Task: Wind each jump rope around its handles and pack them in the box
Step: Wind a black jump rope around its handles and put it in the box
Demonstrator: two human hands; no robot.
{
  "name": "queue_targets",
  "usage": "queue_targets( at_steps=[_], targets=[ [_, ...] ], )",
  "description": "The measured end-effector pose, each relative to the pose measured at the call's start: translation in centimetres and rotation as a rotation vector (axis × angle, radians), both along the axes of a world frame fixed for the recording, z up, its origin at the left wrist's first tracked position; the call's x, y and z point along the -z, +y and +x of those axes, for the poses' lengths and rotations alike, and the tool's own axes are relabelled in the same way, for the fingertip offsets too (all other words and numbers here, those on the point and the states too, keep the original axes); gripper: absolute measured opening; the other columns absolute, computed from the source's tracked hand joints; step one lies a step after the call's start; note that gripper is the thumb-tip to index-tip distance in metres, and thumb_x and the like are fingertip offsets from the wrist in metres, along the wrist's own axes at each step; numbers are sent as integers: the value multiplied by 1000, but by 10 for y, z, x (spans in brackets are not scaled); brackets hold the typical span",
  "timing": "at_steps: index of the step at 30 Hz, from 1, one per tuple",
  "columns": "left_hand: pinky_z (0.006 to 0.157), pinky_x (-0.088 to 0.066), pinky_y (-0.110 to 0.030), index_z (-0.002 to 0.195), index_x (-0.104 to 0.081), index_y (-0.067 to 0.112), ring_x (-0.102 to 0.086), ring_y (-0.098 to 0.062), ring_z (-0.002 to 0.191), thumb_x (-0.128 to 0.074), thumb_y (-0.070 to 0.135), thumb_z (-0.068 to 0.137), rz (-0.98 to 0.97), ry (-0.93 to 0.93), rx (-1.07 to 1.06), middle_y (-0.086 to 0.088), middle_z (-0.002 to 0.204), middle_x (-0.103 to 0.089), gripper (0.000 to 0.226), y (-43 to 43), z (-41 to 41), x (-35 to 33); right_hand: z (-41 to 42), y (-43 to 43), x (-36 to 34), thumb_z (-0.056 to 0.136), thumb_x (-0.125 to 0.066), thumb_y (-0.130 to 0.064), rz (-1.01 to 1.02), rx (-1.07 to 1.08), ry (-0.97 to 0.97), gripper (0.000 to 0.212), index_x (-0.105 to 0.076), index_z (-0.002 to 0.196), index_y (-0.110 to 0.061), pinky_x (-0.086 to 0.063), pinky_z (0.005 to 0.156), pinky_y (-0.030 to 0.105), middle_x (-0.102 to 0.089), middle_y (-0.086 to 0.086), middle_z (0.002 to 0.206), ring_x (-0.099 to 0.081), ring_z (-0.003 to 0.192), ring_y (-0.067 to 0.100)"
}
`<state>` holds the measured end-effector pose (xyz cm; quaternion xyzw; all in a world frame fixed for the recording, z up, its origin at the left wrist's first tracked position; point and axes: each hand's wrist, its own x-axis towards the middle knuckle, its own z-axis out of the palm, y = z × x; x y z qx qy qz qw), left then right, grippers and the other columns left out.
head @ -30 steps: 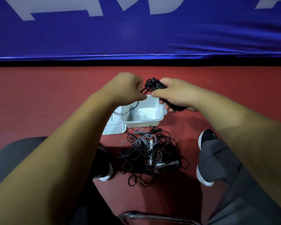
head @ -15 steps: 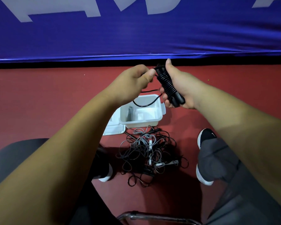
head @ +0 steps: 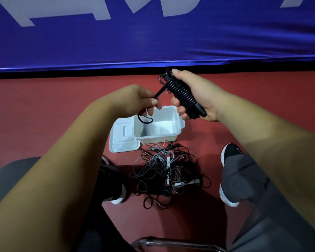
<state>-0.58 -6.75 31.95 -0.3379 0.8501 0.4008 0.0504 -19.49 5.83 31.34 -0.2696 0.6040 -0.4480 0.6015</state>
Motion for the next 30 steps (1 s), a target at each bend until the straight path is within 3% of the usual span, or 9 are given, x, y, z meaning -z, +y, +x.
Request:
queue_targets(
  at_steps=[3, 9, 13, 17, 23, 27, 30],
  targets=[
    [91, -59, -45, 103, -79, 26, -68, -16, 76, -60, 26, 107, 14, -34, 8, 3, 82, -77, 19, 0, 0, 5, 3, 2, -2, 95, -60, -72, -1, -99, -5, 58, -69, 106, -16, -45, 56, 30, -59, 4, 75, -52, 56, 19],
    [77, -54, -26, 78, -72, 29, -68, 3, 63, -66, 25, 103, -6, -57, 8, 14, 69, -75, 26, 2, -1, 8, 9, 10, -2, 98, -64, -59, 14, -238, -60, 46, -66, 111, -15, -43, 55, 28, -57, 3, 75, -51, 57, 18],
    [80, -61, -29, 89, -74, 20, -75, -9, 73, -66, 26, 104, 45, -16, -22, 2, 78, -79, 18, 2, -1, 12, 15, 13, -3, 90, -64, -63, -13, -234, -34, 57, -71, 112, -11, -59, 57, 38, -67, 11, 80, -69, 65, 30],
    [74, -63, -30, 81, -71, 21, -71, -12, 67, -64, 28, 105, 88, 22, -49, 5, 67, -74, 26, 6, -2, 9, 20, 16, -6, 88, -56, -66, -6, -215, -47, 66, -71, 113, -7, -66, 62, 52, -75, 24, 91, -77, 77, 41],
    [82, -65, -47, 101, -75, 10, -72, -19, 69, -61, 20, 107, 138, 16, -91, -6, 78, -74, 17, 2, 0, 13, 23, 15, -4, 101, -44, -68, -1, -156, -44, 71, -67, 119, -3, -65, 57, 46, -77, 24, 91, -77, 69, 36],
    [69, -64, -35, 98, -74, 18, -73, -19, 69, -61, 23, 107, 154, 5, -91, -2, 75, -72, 16, 3, 1, 13, 22, 16, -3, 101, -42, -69, 0, -153, -42, 71, -68, 119, -6, -63, 50, 41, -77, 23, 94, -77, 66, 35],
    [62, -63, -32, 100, -74, 14, -72, -18, 65, -62, 25, 106, 170, 25, -97, -5, 77, -71, 17, 4, 0, 9, 22, 16, -1, 99, -41, -72, -30, -163, -56, 74, -69, 120, -7, -62, 49, 39, -77, 24, 96, -73, 61, 33]
  ],
)
